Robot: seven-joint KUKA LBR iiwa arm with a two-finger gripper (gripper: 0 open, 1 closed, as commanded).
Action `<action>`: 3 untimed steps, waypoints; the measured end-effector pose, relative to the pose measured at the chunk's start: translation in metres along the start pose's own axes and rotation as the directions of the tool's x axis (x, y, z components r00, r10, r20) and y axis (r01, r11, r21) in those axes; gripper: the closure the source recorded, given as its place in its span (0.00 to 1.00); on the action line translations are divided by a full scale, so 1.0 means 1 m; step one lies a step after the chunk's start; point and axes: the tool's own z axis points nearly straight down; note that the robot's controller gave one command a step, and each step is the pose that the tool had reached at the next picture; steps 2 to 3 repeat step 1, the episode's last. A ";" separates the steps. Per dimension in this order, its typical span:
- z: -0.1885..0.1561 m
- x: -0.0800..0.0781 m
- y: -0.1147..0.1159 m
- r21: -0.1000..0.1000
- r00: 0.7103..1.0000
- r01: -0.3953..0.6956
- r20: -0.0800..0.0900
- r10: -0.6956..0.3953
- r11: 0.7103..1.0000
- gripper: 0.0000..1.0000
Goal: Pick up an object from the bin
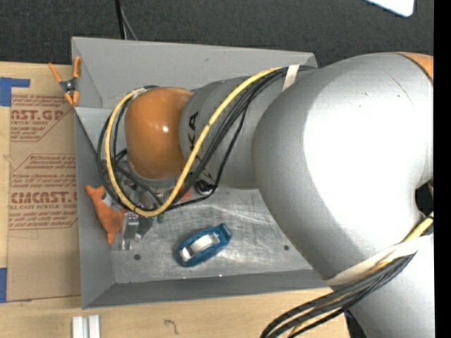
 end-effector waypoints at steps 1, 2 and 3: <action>0.016 0.005 -0.004 -0.001 0.985 -0.172 0.001 0.172 0.985 1.00; 0.016 0.005 -0.004 -0.001 0.985 -0.172 0.001 0.172 0.985 1.00; 0.016 0.005 -0.004 -0.001 0.985 -0.172 0.001 0.172 0.985 1.00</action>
Offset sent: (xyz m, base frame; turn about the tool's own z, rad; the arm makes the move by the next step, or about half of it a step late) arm 0.0000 0.0000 0.0000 0.0000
